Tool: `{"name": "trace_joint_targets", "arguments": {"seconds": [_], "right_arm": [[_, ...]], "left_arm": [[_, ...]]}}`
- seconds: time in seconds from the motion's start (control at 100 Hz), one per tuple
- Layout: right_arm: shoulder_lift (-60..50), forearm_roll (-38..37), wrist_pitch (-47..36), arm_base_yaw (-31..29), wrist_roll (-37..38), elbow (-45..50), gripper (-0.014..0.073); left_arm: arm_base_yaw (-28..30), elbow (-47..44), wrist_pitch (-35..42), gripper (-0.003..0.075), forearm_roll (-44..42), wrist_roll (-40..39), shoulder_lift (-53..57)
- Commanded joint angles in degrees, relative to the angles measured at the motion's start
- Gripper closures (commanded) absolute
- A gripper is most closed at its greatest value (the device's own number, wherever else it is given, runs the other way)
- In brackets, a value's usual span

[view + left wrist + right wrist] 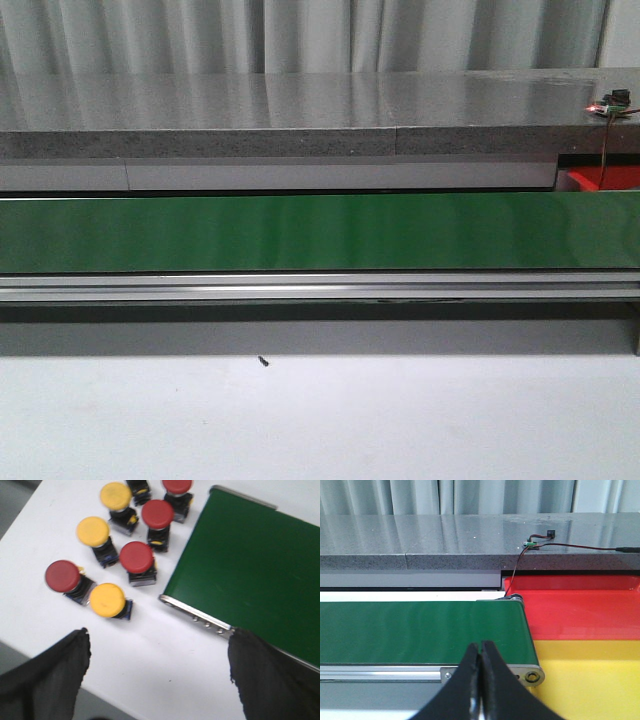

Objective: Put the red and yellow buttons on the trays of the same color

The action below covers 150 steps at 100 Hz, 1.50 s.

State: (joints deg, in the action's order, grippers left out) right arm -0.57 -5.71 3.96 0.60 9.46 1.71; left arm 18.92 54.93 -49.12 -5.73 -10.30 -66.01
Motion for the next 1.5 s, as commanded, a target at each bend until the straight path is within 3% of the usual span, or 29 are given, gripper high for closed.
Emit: {"name": "trace_joint_targets", "arguments": {"seconds": [0.0, 0.4, 1.31, 1.38, 1.49], "right_arm": [[-1.0, -0.7, -4.6, -0.5, -0.3, -1.1, 0.071], [-1.0, -0.7, -4.6, -0.5, -0.3, -1.1, 0.071], [-1.0, -0.7, -4.6, -0.5, -0.3, -1.1, 0.071], [-1.0, -0.7, -4.6, -0.5, -0.3, -1.1, 0.071], [-1.0, -0.7, -4.6, -0.5, -0.3, -1.1, 0.071]], "left_arm": [[2.9, 3.1, 0.4, 0.0173, 1.3, 0.5, -1.4], [9.0, 4.8, -1.2, 0.0173, 4.1, 0.8, -14.3], [11.3, 4.8, 11.2, 0.0176, 6.1, 0.2, -29.3], [11.3, 4.8, 11.2, 0.0209, 6.4, 0.2, -30.0], [11.3, 4.8, 12.0, 0.0338, 6.4, 0.2, -30.3]]}}
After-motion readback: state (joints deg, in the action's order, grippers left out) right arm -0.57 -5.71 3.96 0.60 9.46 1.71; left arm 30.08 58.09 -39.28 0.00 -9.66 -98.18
